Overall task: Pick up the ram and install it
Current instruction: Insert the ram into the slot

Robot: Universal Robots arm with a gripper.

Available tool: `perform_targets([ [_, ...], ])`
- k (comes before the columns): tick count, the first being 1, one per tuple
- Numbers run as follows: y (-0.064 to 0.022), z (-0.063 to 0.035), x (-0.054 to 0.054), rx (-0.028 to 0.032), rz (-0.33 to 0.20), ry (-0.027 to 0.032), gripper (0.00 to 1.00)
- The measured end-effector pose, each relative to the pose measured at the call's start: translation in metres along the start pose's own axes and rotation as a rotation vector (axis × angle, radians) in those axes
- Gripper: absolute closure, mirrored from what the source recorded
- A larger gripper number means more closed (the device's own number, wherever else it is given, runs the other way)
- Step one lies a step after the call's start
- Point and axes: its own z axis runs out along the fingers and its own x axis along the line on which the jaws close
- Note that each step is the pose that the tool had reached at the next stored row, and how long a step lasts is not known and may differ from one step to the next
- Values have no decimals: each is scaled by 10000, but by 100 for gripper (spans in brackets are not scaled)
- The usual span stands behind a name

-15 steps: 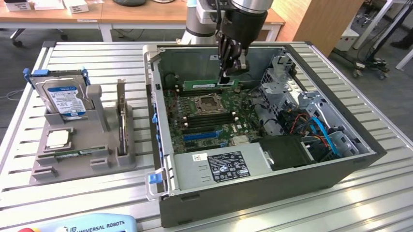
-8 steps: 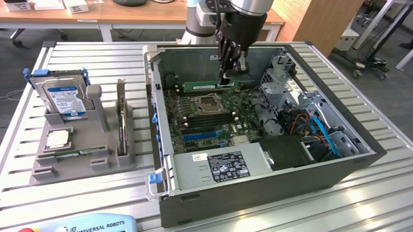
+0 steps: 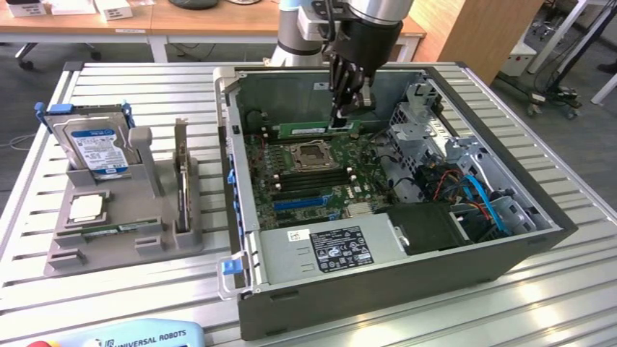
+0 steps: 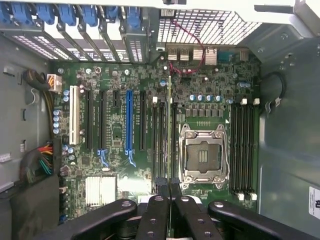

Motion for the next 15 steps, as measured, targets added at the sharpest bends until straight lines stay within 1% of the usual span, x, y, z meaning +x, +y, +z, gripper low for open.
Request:
perform_targets([
  [7,-99,4,0,3,-2,-1,89],
  [10,-102,4,0,2,-2,1,89],
  [11,-102,5,0,12,-3,1,89],
  [12,-103,8,-1,52,-4,1,89],
  [14,-100,21,0,171,-11,-2,89],
  [15,-100,29,0,201,-12,-2,89],
])
